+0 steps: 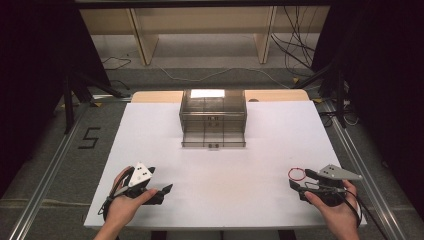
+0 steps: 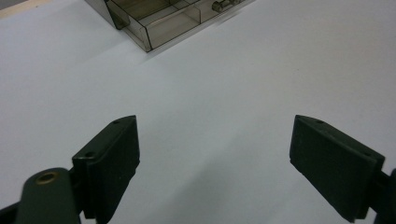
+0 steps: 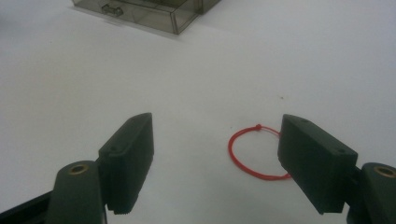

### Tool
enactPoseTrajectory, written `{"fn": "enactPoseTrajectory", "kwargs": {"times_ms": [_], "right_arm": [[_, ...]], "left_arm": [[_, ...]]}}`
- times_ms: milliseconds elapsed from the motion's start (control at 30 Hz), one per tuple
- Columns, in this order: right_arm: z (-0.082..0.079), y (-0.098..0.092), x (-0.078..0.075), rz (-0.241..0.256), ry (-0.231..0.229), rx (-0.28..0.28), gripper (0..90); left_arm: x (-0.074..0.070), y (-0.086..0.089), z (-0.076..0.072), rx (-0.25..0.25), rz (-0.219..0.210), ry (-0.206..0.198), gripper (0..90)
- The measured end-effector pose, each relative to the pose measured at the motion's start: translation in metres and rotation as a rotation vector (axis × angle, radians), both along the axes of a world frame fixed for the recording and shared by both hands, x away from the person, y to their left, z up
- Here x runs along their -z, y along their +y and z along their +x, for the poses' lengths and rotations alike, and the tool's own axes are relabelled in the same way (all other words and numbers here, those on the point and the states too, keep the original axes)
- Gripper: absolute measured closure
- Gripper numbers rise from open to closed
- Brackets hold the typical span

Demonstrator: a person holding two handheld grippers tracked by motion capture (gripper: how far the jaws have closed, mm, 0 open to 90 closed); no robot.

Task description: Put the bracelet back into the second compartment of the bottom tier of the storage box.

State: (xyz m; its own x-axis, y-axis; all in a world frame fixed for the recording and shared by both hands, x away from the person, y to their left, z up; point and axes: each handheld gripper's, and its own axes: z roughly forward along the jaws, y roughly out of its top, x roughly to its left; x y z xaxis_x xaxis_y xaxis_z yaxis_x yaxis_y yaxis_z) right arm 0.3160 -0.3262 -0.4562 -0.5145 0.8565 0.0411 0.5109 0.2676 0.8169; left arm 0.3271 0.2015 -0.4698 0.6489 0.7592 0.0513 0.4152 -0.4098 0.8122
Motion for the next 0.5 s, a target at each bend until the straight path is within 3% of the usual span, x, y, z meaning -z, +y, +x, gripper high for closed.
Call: {"fn": "enactPoseTrajectory", "kwargs": {"times_ms": [167,300,333,500], "right_arm": [[0.009,-0.002,-0.001,0.03,-0.001,0.06,33.2],[0.014,-0.006,-0.001,0.014,0.0,0.091,38.5],[0.017,-0.009,-0.003,-0.006,0.011,0.107,44.5],[0.029,-0.016,-0.003,-0.028,0.036,0.135,52.8]], "left_arm": [[0.0,-0.001,-0.002,0.001,0.005,-0.012,15.9],[0.0,-0.003,-0.002,0.006,0.006,-0.013,15.9],[0.0,-0.004,-0.002,0.007,0.005,-0.014,15.9],[0.001,-0.003,0.0,0.006,0.001,-0.008,15.9]]}}
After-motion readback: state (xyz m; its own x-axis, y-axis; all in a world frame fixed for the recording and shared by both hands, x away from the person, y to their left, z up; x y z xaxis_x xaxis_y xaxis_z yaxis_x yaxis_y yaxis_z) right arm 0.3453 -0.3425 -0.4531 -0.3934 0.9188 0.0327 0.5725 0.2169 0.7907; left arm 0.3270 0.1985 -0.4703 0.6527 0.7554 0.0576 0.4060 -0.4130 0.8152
